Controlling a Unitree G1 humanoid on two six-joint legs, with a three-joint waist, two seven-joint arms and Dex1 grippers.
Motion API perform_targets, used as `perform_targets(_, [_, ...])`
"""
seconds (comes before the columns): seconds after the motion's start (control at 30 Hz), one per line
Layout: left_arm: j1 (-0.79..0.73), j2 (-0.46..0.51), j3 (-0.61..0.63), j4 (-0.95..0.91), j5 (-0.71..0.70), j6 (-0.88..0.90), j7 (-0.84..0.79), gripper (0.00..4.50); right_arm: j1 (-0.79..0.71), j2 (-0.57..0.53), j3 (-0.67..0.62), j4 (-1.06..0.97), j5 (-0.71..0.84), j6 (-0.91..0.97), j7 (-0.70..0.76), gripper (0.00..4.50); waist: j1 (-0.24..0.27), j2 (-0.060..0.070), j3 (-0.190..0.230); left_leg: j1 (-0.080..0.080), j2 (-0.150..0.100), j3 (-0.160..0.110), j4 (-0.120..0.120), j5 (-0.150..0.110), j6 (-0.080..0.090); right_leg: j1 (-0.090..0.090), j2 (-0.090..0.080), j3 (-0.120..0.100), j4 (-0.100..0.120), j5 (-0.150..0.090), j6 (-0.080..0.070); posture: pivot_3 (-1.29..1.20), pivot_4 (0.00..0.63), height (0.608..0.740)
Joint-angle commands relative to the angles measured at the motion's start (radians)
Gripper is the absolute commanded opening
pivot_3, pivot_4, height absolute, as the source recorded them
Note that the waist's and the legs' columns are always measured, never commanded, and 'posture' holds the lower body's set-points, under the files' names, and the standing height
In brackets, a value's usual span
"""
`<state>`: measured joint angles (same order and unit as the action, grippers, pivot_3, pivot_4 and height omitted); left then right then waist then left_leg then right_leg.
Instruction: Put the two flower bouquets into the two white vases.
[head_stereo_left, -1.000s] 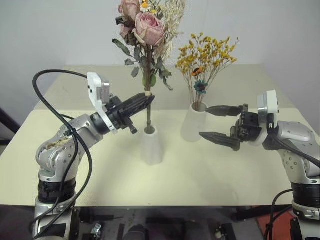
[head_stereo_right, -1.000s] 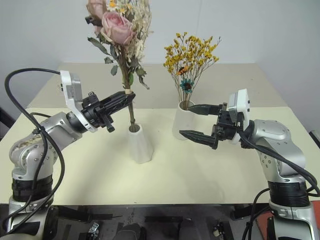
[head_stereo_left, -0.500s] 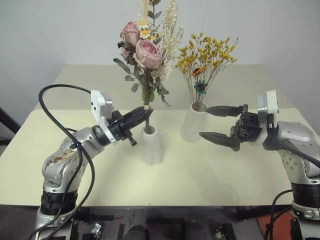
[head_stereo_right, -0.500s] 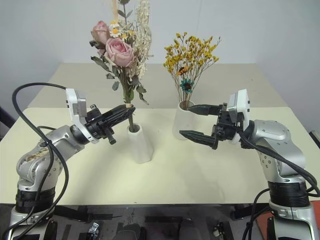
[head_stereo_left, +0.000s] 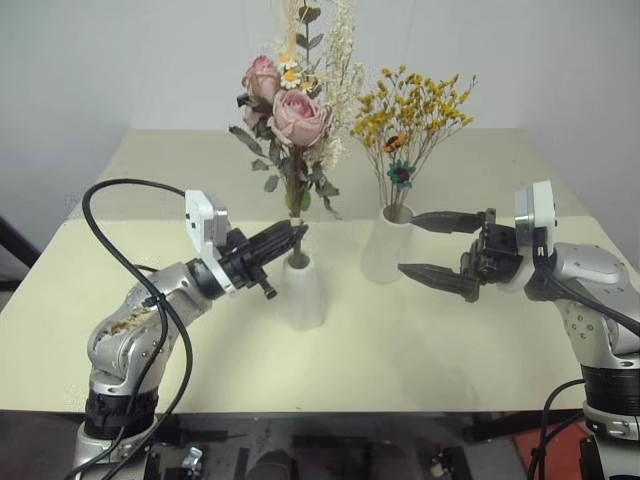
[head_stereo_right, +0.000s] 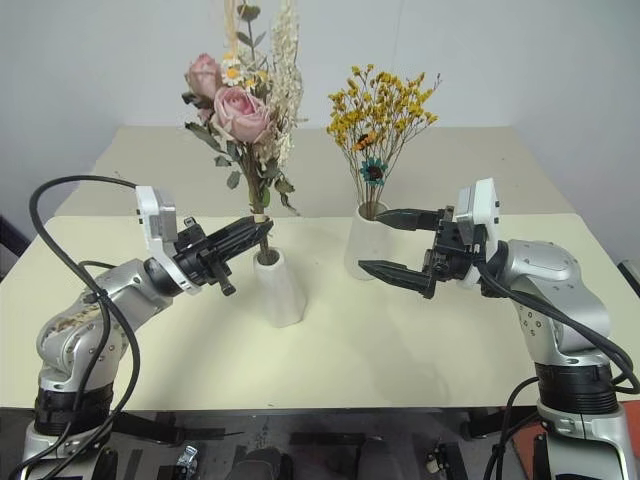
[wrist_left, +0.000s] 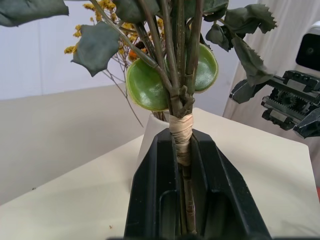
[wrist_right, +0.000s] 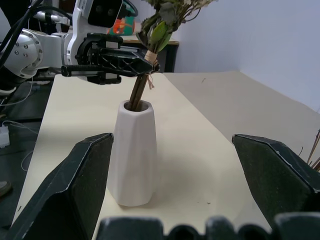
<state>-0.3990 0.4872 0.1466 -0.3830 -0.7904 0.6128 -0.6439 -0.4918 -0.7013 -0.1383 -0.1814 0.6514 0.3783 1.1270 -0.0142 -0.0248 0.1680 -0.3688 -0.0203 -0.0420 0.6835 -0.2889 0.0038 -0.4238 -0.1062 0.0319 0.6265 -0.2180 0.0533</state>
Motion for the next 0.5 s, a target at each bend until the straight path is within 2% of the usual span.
perform_targets(0.03, [0.009, 0.012, -0.003, -0.041, 0.010, -0.018, -0.010, 0.11, -0.006, 0.001, -0.030, -0.019, 0.021, -0.007, -0.007, 4.50, 0.000, 0.000, 0.000, 0.000, 0.000, 0.000, 0.000, 0.000, 0.000, 0.000, 0.000, 0.000, 0.000, 0.000, 0.000, 0.00, 0.150, 0.740])
perform_targets(0.1, [0.016, 0.017, -0.003, -0.044, 0.002, -0.011, -0.022, 0.11, -0.005, 0.001, -0.031, -0.021, 0.022, -0.007, -0.007, 4.50, -0.001, 0.000, 0.000, 0.000, 0.000, 0.000, 0.000, 0.000, 0.000, 0.000, 0.000, 0.000, 0.000, 0.000, 0.000, 0.00, 0.150, 0.740])
perform_targets(0.17, [0.019, 0.022, 0.003, -0.044, -0.019, 0.006, -0.027, 0.86, -0.004, 0.002, -0.030, -0.021, 0.021, -0.006, -0.008, 4.50, -0.001, 0.000, 0.000, 0.000, 0.000, 0.000, 0.000, 0.000, 0.000, 0.000, 0.000, 0.000, 0.000, 0.000, 0.000, 0.00, 0.150, 0.740])
perform_targets(0.2, [0.018, 0.025, 0.006, -0.043, -0.027, 0.014, -0.028, 1.02, -0.005, 0.002, -0.030, -0.021, 0.021, -0.006, -0.009, 4.50, 0.000, 0.000, 0.000, 0.000, 0.000, 0.000, 0.000, 0.000, 0.000, 0.000, 0.000, 0.000, 0.000, 0.000, 0.000, 0.00, 0.150, 0.740])
perform_targets(0.5, [0.029, 0.073, 0.049, -0.064, -0.065, 0.022, -0.044, 3.63, -0.001, 0.001, -0.031, -0.023, 0.023, -0.004, -0.014, 4.50, -0.001, 0.000, 0.000, 0.000, 0.000, 0.000, 0.000, 0.000, 0.000, 0.000, 0.000, 0.000, 0.000, 0.000, 0.000, 0.00, 0.150, 0.740])
